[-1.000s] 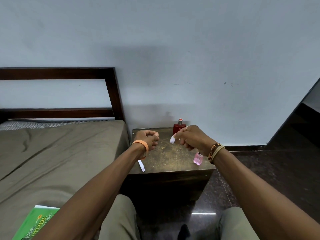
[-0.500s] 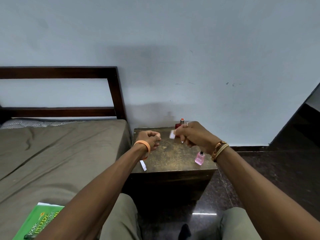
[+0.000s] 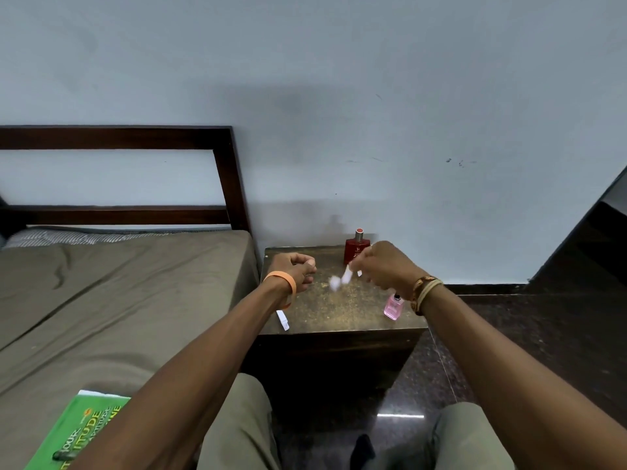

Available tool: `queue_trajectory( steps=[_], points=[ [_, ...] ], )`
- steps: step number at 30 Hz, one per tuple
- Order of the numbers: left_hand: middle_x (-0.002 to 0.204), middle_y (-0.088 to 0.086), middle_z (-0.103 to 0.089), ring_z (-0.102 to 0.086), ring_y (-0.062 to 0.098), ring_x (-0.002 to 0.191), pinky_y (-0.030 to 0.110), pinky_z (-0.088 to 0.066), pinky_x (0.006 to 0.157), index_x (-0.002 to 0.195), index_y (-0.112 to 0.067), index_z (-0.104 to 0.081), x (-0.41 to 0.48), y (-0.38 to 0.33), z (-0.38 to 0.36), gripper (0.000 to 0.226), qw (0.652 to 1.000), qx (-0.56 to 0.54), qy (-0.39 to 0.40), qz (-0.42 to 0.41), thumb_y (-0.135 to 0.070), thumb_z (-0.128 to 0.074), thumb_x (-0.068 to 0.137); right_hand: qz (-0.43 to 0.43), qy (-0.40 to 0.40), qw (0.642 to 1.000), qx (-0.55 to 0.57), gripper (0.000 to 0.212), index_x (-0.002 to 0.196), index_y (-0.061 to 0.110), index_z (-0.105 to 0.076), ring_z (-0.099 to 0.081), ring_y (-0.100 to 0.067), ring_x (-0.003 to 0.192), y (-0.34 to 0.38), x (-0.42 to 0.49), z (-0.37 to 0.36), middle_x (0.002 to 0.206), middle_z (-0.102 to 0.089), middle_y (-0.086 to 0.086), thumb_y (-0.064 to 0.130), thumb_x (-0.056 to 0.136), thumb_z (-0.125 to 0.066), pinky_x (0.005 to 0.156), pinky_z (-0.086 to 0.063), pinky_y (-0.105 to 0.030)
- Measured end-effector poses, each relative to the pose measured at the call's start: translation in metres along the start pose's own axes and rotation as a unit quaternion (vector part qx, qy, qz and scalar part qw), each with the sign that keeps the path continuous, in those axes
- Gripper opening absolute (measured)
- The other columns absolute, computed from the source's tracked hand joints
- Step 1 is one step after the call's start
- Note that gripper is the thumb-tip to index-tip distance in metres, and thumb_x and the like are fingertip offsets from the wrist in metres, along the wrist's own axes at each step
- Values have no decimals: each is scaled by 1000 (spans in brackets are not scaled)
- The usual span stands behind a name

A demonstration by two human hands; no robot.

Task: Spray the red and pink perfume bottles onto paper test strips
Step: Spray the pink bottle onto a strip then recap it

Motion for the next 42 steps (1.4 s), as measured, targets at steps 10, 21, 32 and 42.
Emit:
queue_trajectory(
  steps=[10, 21, 32, 42],
  points=[
    [79, 5, -67, -57, 12, 60, 21, -49, 49, 85, -15, -61, 2, -4, 2, 7, 1000, 6, 1, 1, -16, -60, 92, 41, -8, 998, 50, 19, 74, 12, -70, -47, -11, 47, 6, -2, 3, 60, -59, -3, 18, 91, -64, 45, -38, -22],
    [75, 3, -68, -59, 11, 58, 19, -49, 48, 82, -16, -63, 2, -1, 1, 9, 1000, 10, -8, 2, -16, -61, 91, 55, 27, 998, 15, 19, 79, 3, -69, -45, -13, 50, 4, -7, -1, 62, -56, -4, 17, 91, -64, 47, -36, -23],
    [72, 4, -66, -58, 12, 56, 21, -51, 47, 79, -17, -62, 2, -1, 5, 12, 1000, 8, -14, -1, -12, -62, 90, 39, 120, 961, 246, 28, 62, 15, -62, -44, -10, 44, 15, -6, -1, 58, -54, -1, 21, 88, -68, 43, -37, -21],
    [80, 5, -69, -59, 12, 60, 24, -51, 53, 84, -16, -64, 3, 0, 3, 7, 1000, 14, -11, 4, -16, -62, 91, 11, 33, 998, 61, 20, 69, 16, -68, -43, -9, 43, -8, -8, -3, 55, -55, 0, 17, 89, -66, 43, -34, -21]
  ],
)
Point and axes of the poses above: each hand's wrist, its own x-axis towards the middle knuckle, its own z-axis out of the back of the hand, y = z × x, the point moved 3 cm from there along x, towards the middle knuckle
